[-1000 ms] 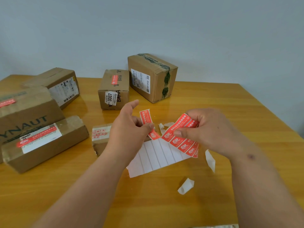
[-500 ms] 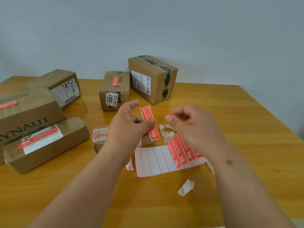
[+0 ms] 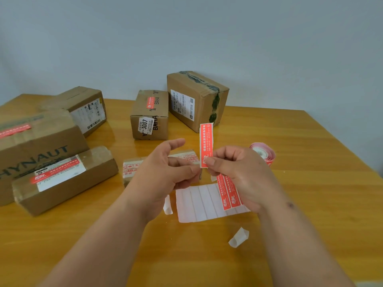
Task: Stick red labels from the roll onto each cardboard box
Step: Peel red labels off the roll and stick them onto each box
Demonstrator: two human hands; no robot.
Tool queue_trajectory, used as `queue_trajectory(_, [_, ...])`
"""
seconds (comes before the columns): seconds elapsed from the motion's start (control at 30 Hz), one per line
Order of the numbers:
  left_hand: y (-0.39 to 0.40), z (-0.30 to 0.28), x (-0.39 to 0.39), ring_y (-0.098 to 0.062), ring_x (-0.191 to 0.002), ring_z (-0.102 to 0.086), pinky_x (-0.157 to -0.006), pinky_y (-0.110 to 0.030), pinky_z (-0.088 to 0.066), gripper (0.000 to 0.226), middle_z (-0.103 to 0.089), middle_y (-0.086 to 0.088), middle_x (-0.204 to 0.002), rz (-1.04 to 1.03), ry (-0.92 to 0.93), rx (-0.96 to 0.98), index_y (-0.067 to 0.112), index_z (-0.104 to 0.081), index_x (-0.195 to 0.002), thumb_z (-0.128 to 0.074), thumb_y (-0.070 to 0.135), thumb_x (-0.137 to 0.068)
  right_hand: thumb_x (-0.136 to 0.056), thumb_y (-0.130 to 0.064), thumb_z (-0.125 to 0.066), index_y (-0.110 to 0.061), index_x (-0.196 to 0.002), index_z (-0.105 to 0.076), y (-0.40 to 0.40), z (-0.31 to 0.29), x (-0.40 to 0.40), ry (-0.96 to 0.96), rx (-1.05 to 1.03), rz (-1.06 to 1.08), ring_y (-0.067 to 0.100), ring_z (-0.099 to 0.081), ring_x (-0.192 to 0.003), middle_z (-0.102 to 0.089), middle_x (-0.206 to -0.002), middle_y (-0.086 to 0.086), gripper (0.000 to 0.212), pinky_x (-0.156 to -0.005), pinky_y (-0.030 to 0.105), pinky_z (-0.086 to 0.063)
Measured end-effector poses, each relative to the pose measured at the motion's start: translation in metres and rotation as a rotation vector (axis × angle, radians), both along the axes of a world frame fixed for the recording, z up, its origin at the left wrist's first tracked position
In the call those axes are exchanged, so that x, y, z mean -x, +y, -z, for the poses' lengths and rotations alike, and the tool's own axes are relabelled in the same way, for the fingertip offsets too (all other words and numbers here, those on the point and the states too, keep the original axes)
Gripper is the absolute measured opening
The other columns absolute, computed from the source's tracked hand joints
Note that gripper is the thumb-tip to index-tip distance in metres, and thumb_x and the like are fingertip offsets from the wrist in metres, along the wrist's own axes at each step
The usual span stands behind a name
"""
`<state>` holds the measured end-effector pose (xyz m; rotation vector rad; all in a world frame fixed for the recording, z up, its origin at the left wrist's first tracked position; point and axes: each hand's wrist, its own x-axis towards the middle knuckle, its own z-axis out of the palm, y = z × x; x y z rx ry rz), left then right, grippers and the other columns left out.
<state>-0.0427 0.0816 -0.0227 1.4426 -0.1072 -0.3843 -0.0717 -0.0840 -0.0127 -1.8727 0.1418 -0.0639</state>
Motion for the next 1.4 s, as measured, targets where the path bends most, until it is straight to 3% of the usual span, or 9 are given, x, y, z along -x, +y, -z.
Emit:
queue_trajectory(0.3, [0.002,0.001,0.004,-0.026,-0.082,-0.072,-0.071,-0.034,-0.053,0.071,-0.075,-0.013,-0.09,0.005,-0.024,0.022,0.024,-0.043,-0.138,-0.071,-0.002,-0.079,-0.083,-0.019,-0.072,-0.015,-0.094,-0.072,0.006,-0.001,0.001,0.01,-0.088,-0.061,0.002,-0.068,-0.069,-0.072,-0.072,-0.01,0.012,-0.072,0.023,-0.048])
queue_trajectory(0.47, [0.004,0.001,0.004,-0.026,-0.08,-0.072,-0.07,-0.034,-0.053,0.067,-0.075,-0.013,-0.089,-0.004,-0.015,0.053,0.024,-0.045,-0.136,-0.07,-0.002,-0.08,-0.085,-0.014,-0.068,-0.011,-0.095,-0.069,0.009,-0.005,0.004,-0.003,-0.105,-0.095,0.001,-0.067,-0.061,-0.07,-0.064,-0.012,0.01,-0.06,0.009,-0.046])
queue_trajectory(0.8, [0.005,0.003,0.005,-0.025,-0.078,-0.073,-0.071,-0.034,-0.054,0.068,-0.075,-0.012,-0.085,-0.032,-0.002,0.047,0.024,-0.045,-0.135,-0.072,-0.002,-0.077,-0.083,-0.017,-0.073,-0.021,-0.107,-0.063,0.013,-0.002,0.003,0.016,-0.094,-0.031,0.005,-0.07,-0.068,-0.072,-0.071,-0.006,0.026,-0.076,0.026,-0.048])
queue_trajectory(0.9, [0.003,0.004,0.006,-0.024,-0.077,-0.073,-0.069,-0.031,-0.054,0.065,-0.075,-0.01,-0.084,-0.041,-0.018,0.042,0.024,-0.046,-0.133,-0.072,-0.002,-0.078,-0.083,-0.027,-0.073,-0.032,-0.115,-0.053,0.012,0.004,0.001,0.017,0.022,0.004,0.01,-0.07,-0.081,-0.072,-0.078,-0.003,0.038,-0.082,0.033,-0.05])
queue_trajectory(1.0, [0.002,0.004,0.006,-0.021,-0.075,-0.073,-0.065,-0.024,-0.054,0.062,-0.074,-0.009,-0.081,-0.052,-0.053,0.026,0.023,-0.047,-0.13,-0.072,-0.002,-0.079,-0.088,-0.032,-0.067,-0.034,-0.103,-0.056,0.013,0.006,0.003,-0.028,0.183,-0.019,0.012,-0.067,-0.08,-0.069,-0.08,0.002,0.02,-0.075,0.032,-0.052])
queue_trajectory(1.07, [0.002,0.004,0.007,-0.019,-0.074,-0.072,-0.066,-0.024,-0.053,0.062,-0.074,-0.007,-0.078,-0.053,-0.086,-0.001,0.023,-0.046,-0.131,-0.072,-0.003,-0.08,-0.09,-0.03,-0.064,-0.03,-0.09,-0.065,0.013,0.005,0.004,-0.089,0.27,-0.053,0.005,-0.06,-0.069,-0.065,-0.075,-0.002,0.001,-0.063,0.022,-0.047])
queue_trajectory(1.13, [0.001,0.004,0.007,-0.017,-0.074,-0.072,-0.068,-0.027,-0.053,0.063,-0.074,-0.005,-0.077,-0.055,-0.114,-0.033,0.023,-0.045,-0.132,-0.073,-0.001,-0.08,-0.092,-0.028,-0.062,-0.027,-0.083,-0.069,0.012,0.005,0.005,-0.124,0.349,-0.065,-0.001,-0.053,-0.066,-0.061,-0.071,-0.012,0.012,-0.056,0.012,-0.038])
queue_trajectory(1.4, [-0.002,0.0,0.009,-0.013,-0.078,-0.073,-0.083,-0.035,-0.057,0.067,-0.075,-0.001,-0.079,-0.083,-0.232,-0.172,0.025,-0.042,-0.135,-0.075,0.007,-0.08,-0.085,-0.031,-0.069,-0.026,-0.084,-0.075,0.012,0.001,0.006,-0.166,0.442,-0.026,-0.005,-0.055,-0.081,-0.063,-0.08,-0.016,0.008,-0.063,0.006,-0.041])
